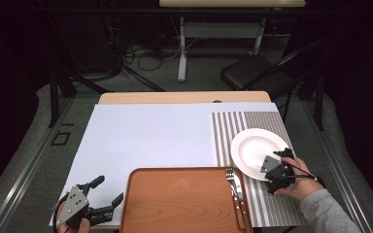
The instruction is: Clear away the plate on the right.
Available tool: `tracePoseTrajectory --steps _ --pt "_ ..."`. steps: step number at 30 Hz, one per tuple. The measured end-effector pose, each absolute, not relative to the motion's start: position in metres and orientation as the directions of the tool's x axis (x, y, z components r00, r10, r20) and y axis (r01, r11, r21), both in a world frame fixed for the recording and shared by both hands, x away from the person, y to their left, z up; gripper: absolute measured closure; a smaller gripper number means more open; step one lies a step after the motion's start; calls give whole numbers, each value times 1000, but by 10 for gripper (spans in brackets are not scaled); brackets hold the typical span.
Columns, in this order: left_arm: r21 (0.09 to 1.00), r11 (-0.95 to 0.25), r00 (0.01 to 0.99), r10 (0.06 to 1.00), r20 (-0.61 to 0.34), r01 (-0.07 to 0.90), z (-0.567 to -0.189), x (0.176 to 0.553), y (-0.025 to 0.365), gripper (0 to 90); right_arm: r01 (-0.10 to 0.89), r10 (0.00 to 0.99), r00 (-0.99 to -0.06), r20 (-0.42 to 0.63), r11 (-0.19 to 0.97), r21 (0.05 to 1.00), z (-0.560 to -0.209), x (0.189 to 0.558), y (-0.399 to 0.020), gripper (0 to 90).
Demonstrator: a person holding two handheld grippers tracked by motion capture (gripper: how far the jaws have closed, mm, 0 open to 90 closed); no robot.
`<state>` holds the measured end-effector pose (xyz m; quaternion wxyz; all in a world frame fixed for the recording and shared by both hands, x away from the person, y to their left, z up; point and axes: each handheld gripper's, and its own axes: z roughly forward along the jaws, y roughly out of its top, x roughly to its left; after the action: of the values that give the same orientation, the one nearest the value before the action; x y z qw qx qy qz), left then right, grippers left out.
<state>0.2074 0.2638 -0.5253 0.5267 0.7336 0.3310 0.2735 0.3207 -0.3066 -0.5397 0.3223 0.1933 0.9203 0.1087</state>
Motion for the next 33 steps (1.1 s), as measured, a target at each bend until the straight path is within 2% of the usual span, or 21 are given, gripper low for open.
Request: tracePoseTrajectory --steps 2,9,11,12,20,23,25,26,33 --pt "954 -226 631 774 52 198 -525 208 264 153 286 417 -722 -552 906 312 -539 321 -307 0" --pt "953 -229 632 773 55 198 -526 208 264 153 261 433 -704 -563 895 361 -542 320 -309 0" --pt "953 -230 633 772 55 198 -526 208 264 152 291 417 -711 -566 907 304 -538 318 -307 0" --pt "953 -229 631 774 55 198 -526 208 263 153 254 424 -695 -581 901 352 -542 319 -307 0" --pt "952 -231 634 772 54 201 -526 209 263 152 240 393 -699 -597 916 322 -541 319 -305 0" --pt "952 -229 633 772 50 204 -526 209 263 153 254 411 -692 -593 908 333 -541 320 -306 0" --pt "952 -228 633 773 49 205 -526 209 263 153 232 424 -678 -601 899 372 -545 323 -307 0" --pt "952 -228 633 773 49 204 -526 209 263 152 261 425 -684 -592 901 345 -542 322 -306 0" --pt "952 -227 632 773 49 205 -526 209 263 152 244 400 -674 -622 914 324 -542 322 -304 2"
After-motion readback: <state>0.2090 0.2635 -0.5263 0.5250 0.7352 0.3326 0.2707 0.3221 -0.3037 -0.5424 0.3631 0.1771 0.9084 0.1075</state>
